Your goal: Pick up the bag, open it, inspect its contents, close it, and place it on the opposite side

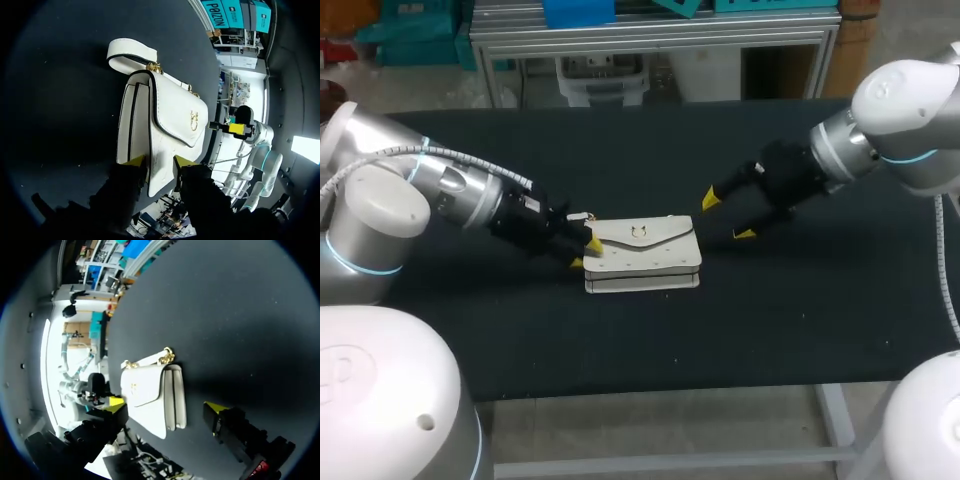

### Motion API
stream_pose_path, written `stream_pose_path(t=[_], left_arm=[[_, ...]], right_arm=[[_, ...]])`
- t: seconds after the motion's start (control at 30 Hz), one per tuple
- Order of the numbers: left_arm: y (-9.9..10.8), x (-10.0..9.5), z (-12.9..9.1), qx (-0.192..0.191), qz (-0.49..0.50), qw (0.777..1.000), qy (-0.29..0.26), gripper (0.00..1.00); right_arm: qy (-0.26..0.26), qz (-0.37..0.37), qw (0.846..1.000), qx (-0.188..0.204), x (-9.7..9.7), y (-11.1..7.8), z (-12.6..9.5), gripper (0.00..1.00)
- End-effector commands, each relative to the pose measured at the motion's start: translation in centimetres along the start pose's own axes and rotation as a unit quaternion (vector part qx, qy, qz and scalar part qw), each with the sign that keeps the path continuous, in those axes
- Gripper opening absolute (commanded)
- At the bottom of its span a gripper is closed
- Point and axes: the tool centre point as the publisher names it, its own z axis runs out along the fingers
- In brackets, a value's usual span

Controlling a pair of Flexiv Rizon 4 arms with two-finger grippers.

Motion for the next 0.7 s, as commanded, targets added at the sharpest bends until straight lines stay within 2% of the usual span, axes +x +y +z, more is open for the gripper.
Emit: stream_pose_path(t=[0.03,0.27,0.43,0.53,0.6,0.7], left_arm=[[-1.0,-0.2,0.8,-0.006,-0.002,1.0,0.0,0.0],[-1.5,-0.5,0.2,0.011,0.003,1.0,-0.026,0.0],[-2.9,-1.1,-1.1,0.034,-0.001,0.998,-0.046,0.0],[-3.5,-1.3,-2.0,0.051,0.005,0.996,-0.069,0.0],[-3.8,-1.3,-2.7,0.054,0.023,0.992,-0.113,0.0],[-3.8,-1.3,-2.7,0.054,0.023,0.992,-0.113,0.0]], right_arm=[[-0.023,-0.012,1.0,0.01,-0.1,-0.5,-1.7,1.0],[-0.084,-0.046,0.995,0.035,-1.2,0.0,-4.3,1.0],[-0.135,-0.075,0.987,0.04,-2.7,0.5,-6.8,1.0],[-0.135,-0.075,0.987,0.04,-2.7,0.5,-6.8,1.0],[-0.135,-0.075,0.987,0.04,-2.7,0.5,-6.8,1.0],[-0.135,-0.075,0.987,0.04,-2.7,0.5,-6.8,1.0]])
